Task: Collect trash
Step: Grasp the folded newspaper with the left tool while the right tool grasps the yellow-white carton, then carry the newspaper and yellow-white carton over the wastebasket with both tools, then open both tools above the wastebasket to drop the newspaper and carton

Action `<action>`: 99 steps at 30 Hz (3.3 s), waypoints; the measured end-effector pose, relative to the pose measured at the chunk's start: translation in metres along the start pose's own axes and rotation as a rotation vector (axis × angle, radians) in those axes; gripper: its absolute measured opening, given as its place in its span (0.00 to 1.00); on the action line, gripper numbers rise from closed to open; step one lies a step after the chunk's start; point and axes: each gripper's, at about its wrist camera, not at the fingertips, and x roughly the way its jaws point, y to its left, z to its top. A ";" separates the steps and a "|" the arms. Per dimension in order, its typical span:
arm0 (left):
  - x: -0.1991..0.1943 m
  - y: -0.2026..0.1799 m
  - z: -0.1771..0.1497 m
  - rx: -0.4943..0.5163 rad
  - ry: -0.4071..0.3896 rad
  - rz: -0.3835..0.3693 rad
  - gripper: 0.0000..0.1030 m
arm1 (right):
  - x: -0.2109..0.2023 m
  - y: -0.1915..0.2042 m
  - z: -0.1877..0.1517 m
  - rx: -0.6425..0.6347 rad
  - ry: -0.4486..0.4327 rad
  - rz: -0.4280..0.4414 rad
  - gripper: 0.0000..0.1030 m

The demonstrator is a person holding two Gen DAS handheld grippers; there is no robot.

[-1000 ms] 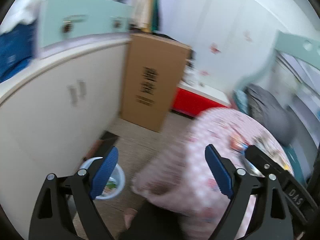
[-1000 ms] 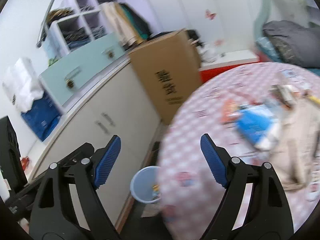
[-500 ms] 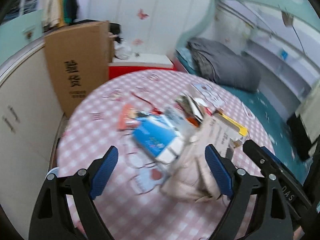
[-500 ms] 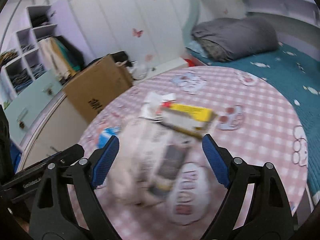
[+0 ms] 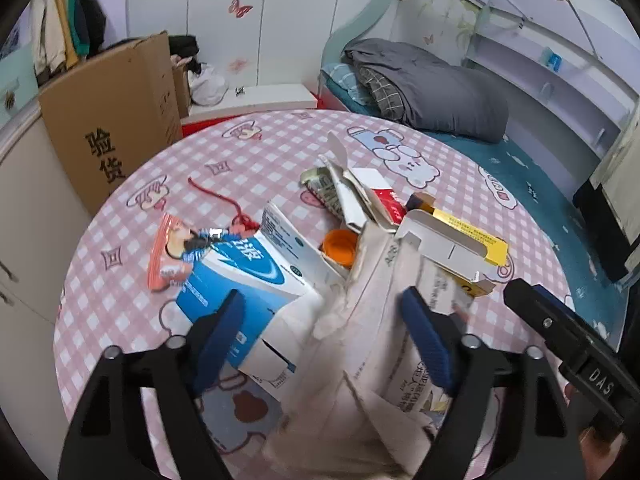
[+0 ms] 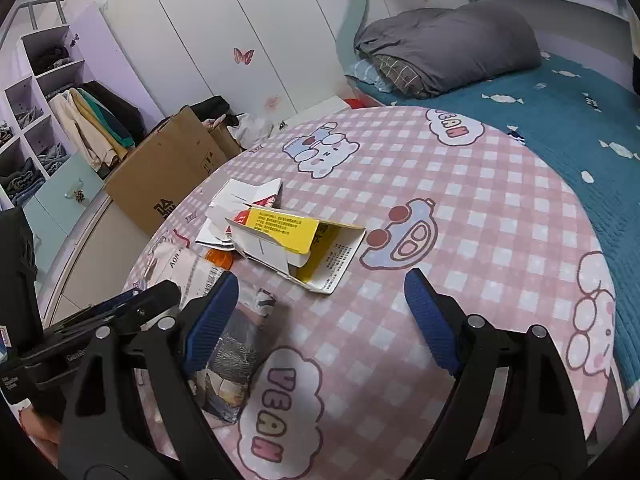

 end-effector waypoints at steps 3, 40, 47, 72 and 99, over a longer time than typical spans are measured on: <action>-0.004 -0.006 0.002 0.044 -0.018 -0.025 0.36 | 0.003 -0.001 0.003 0.001 0.006 0.001 0.81; -0.158 0.091 -0.003 -0.258 -0.386 -0.109 0.02 | -0.011 0.055 0.036 0.015 -0.052 0.271 0.05; -0.173 0.124 -0.020 -0.314 -0.404 -0.094 0.02 | -0.044 0.114 0.033 -0.090 -0.090 0.316 0.05; -0.167 0.375 -0.143 -0.646 -0.328 0.182 0.02 | 0.098 0.410 -0.149 -0.460 0.309 0.513 0.06; -0.030 0.520 -0.259 -0.870 0.025 0.354 0.50 | 0.254 0.456 -0.285 -0.568 0.585 0.373 0.06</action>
